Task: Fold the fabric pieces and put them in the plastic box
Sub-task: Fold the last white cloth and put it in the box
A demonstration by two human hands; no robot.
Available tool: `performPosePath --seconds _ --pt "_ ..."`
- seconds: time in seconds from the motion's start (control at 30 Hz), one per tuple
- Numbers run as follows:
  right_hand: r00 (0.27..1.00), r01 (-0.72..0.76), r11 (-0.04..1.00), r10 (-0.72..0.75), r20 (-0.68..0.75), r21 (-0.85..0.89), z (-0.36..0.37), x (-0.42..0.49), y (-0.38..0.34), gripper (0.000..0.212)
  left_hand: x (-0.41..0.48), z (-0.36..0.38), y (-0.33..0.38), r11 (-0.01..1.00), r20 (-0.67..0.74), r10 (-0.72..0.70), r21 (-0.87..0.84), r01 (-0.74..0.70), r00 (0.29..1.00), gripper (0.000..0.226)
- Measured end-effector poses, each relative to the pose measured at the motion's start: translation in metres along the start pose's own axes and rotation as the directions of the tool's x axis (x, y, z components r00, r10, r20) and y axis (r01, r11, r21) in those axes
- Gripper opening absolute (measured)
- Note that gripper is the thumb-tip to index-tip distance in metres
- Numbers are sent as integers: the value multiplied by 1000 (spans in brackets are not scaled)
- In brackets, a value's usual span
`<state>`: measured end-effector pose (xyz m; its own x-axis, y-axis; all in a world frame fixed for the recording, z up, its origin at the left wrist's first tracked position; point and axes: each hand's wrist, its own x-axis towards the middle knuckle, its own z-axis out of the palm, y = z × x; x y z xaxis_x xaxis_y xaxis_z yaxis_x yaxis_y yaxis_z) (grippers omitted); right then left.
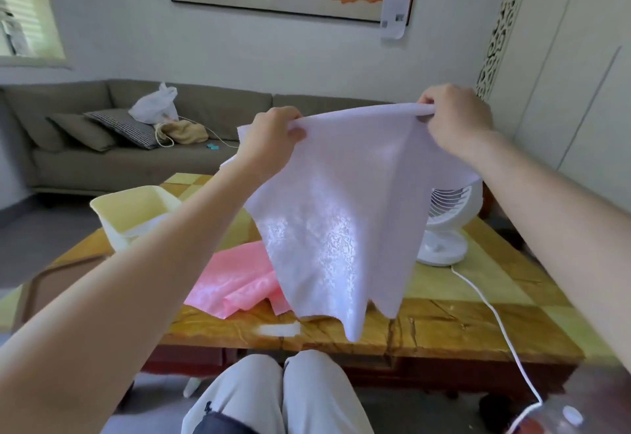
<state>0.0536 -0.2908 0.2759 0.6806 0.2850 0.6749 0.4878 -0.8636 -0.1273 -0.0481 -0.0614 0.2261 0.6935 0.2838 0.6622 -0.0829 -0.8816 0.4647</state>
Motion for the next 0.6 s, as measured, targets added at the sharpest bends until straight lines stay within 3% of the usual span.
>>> performPosePath --seconds 0.07,0.17,0.3,0.37,0.43,0.5,0.6 --pt "999 10 1000 -11 44 4 6 4 -1 36 5 -3 -6 1000 48 3 28 -4 999 9" --pt "984 -1 1000 1 178 5 33 0 0 34 2 8 -26 993 256 -25 121 -7 966 12" --pt "913 -24 1000 14 408 19 88 -17 9 28 -11 34 -57 936 579 -180 349 -43 795 24" --pt "882 -47 999 48 469 -13 114 -21 13 28 -12 46 -70 887 639 -274 457 -68 719 26" --pt "882 -80 996 86 464 -33 131 -18 15 32 -5 54 -82 861 608 -327 508 -38 724 22" --pt "920 -123 992 111 377 8 141 -3 12 36 14 59 -89 859 494 -335 510 45 802 15" --pt "985 -147 977 131 110 153 134 31 5 38 51 52 -88 929 207 -295 290 229 933 16"
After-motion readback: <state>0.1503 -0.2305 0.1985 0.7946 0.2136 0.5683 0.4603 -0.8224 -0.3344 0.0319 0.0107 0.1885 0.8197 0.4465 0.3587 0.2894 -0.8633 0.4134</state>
